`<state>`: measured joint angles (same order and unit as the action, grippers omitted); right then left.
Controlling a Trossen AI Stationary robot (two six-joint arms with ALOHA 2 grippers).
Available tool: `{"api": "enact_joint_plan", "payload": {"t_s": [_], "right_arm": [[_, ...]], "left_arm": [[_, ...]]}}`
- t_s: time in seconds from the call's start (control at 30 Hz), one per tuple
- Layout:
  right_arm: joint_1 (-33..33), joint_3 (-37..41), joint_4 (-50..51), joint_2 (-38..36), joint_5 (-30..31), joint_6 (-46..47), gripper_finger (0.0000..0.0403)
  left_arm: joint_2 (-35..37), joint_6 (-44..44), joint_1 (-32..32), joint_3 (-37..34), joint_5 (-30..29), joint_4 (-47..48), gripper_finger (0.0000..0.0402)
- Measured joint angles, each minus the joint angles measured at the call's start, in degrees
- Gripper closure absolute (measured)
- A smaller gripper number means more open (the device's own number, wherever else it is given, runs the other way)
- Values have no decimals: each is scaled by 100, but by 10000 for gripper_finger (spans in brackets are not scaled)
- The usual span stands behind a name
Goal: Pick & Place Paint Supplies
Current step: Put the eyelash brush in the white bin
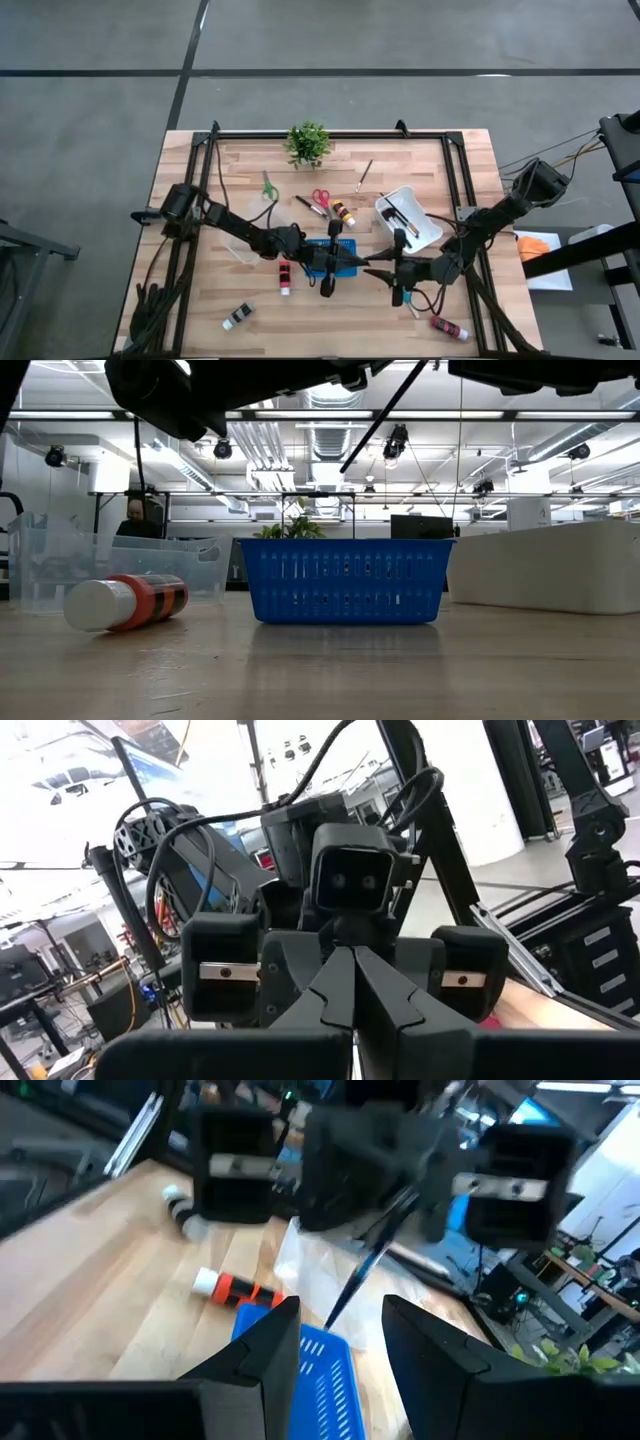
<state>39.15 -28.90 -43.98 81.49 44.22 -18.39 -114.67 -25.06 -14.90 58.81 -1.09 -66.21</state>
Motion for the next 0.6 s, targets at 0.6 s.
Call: {"api": "enact_joint_plan", "payload": {"t_s": [0.6], "right_arm": [[71, 129, -1130, -9, 97, -436, 262]], "left_arm": [[0, -63, -2, -24, -109, 198, 399]]}}
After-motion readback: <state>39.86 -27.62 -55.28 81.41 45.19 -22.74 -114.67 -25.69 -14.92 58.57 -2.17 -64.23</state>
